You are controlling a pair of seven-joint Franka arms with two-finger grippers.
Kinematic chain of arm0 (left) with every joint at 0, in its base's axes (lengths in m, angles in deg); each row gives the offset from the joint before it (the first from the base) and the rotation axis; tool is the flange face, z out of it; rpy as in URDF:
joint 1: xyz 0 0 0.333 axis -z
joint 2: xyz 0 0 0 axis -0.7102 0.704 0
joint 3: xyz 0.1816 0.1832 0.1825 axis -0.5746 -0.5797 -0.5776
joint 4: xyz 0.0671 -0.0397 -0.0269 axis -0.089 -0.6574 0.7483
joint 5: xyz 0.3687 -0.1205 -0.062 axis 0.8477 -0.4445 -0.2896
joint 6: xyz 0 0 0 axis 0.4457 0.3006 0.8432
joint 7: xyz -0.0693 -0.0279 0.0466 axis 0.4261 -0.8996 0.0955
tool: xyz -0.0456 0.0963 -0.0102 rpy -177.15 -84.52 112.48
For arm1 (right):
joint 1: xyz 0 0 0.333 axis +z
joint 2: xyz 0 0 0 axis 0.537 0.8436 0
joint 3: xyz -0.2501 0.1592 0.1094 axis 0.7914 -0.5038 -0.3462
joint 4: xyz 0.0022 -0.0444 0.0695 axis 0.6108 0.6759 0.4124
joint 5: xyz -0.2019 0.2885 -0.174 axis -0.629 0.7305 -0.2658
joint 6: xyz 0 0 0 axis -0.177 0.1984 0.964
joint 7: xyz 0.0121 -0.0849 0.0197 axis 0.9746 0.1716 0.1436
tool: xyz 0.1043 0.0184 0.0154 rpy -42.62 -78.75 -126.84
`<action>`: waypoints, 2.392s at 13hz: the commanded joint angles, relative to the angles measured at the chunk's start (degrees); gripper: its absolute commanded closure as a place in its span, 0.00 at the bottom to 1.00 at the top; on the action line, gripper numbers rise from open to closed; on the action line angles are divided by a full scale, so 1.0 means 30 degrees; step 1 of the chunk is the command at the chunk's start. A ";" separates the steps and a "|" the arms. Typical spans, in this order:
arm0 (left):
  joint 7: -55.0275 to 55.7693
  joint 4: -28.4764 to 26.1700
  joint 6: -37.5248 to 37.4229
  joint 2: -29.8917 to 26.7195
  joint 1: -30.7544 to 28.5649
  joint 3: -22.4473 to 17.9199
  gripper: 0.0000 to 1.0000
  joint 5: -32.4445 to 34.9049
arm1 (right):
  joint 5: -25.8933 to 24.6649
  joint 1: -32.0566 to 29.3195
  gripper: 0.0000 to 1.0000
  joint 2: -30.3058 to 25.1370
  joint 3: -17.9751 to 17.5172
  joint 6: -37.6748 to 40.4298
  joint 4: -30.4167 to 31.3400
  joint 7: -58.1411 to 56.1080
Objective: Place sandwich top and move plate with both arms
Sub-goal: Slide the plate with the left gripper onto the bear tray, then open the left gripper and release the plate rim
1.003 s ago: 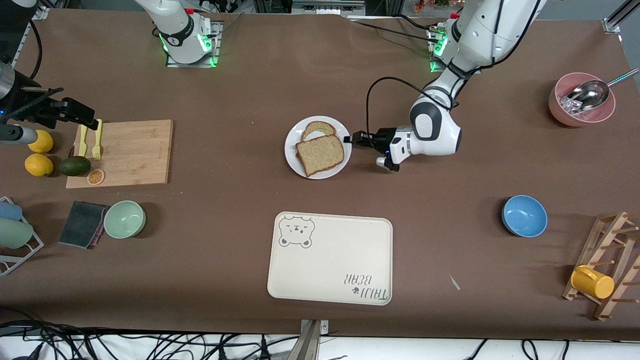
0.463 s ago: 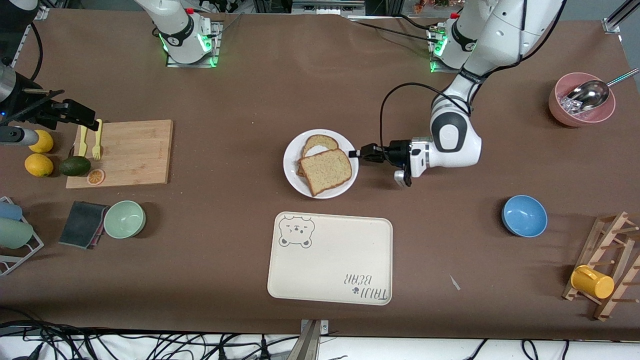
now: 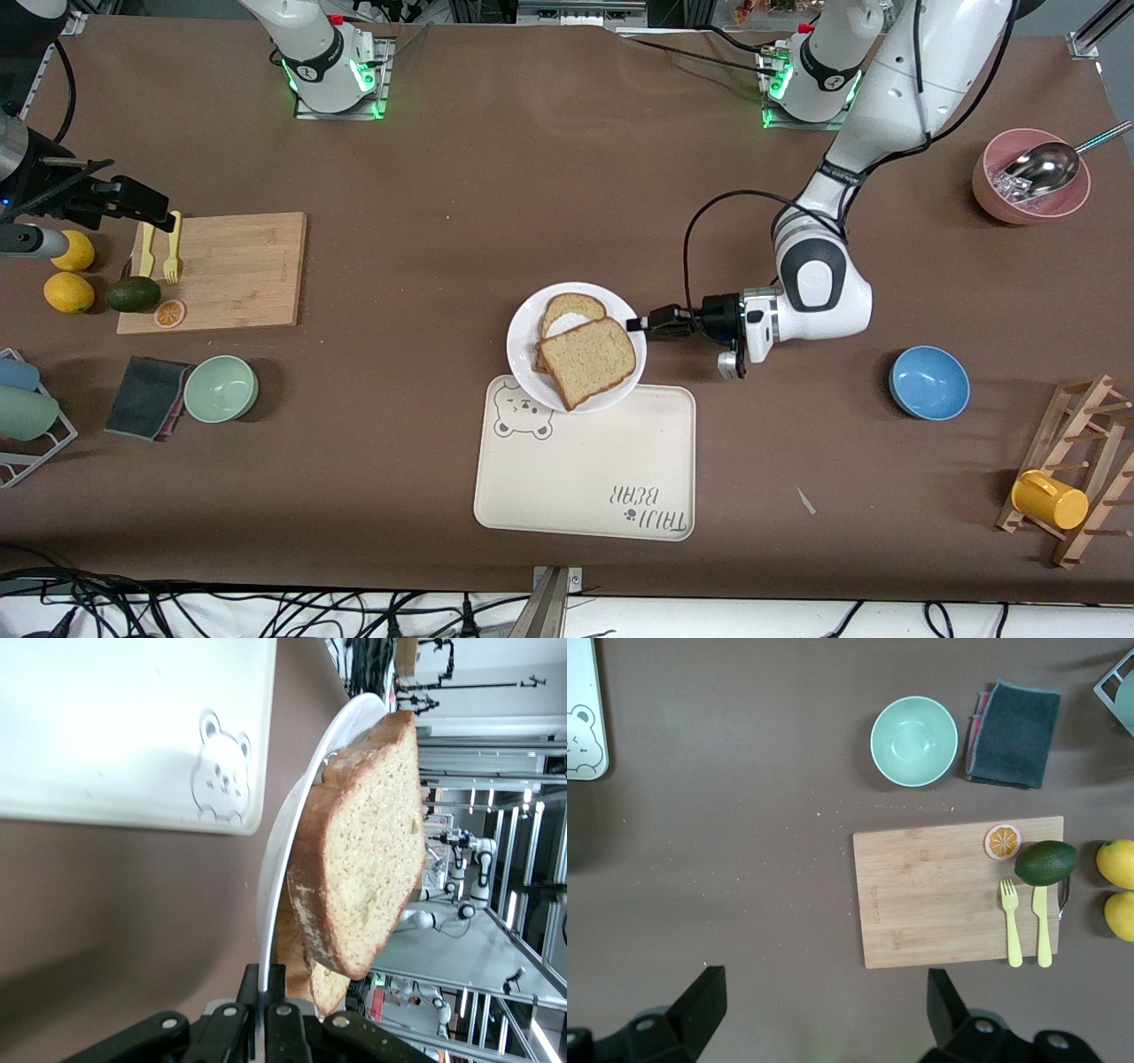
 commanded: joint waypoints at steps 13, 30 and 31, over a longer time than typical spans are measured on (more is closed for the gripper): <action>0.1592 0.8452 0.1958 0.6384 0.2489 -0.4001 1.00 -0.2304 | -0.0231 -0.0014 0.00 0.0117 0.0012 0.0365 -0.0457 0.0116; 0.1300 0.0235 0.1813 -0.0316 0.1698 -0.3943 0.30 0.1123 | -0.0231 -0.0014 0.00 0.0117 0.0012 0.0365 -0.0457 0.0116; 0.1241 -0.0823 0.1813 -0.1282 0.1698 -0.3972 0.27 0.1239 | -0.0231 -0.0014 0.00 0.0117 0.0012 0.0365 -0.0457 0.0116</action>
